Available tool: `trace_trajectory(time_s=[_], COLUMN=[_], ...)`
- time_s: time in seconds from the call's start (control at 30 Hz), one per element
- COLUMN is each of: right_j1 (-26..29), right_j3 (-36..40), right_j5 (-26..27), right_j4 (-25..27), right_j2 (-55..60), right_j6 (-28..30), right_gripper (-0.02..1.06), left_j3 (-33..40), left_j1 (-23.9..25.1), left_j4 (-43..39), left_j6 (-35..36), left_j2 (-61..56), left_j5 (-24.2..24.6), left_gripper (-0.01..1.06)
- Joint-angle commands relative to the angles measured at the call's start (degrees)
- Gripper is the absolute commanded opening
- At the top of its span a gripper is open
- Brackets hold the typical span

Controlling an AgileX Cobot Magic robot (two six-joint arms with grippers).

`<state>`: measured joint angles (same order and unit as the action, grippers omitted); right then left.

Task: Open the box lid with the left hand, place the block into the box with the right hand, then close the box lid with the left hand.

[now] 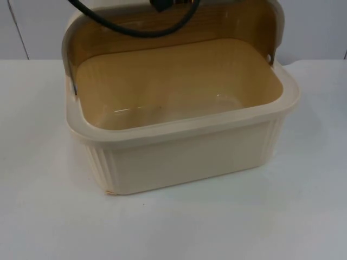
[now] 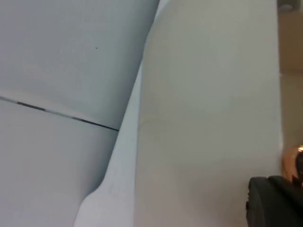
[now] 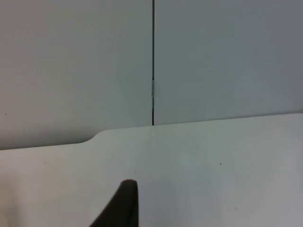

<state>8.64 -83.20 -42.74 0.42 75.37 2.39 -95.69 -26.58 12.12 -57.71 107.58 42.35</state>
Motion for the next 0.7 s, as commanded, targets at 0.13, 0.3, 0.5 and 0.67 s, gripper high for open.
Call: trace_trajectory(time_s=[0.13, 0.3, 0.5, 0.67], right_j1=[0.21, 0.21, 0.21, 0.21], right_j3=[0.35, 0.35, 0.35, 0.35], right_j5=[0.48, 0.48, 0.48, 0.48], right_j4=[0.36, 0.36, 0.36, 0.62], right_j2=[-0.3, -0.3, -0.3, -0.3], right_j6=[-0.02, -0.02, -0.02, -0.02], right_gripper=[1.05, 1.05, 1.05, 1.05], left_j3=[0.14, 0.14, 0.14, 2.47], left_j1=[-0.22, -0.22, -0.22, -0.22], left_j4=[-0.05, 2.28, 3.96, 6.32], left_j6=[2.72, 2.72, 2.72, 2.72], left_j2=[-0.45, -1.07, -1.2, -1.3], left_j5=[5.91, 7.03, 10.03, 11.68], left_gripper=[0.0, 0.0, 0.0, 0.0])
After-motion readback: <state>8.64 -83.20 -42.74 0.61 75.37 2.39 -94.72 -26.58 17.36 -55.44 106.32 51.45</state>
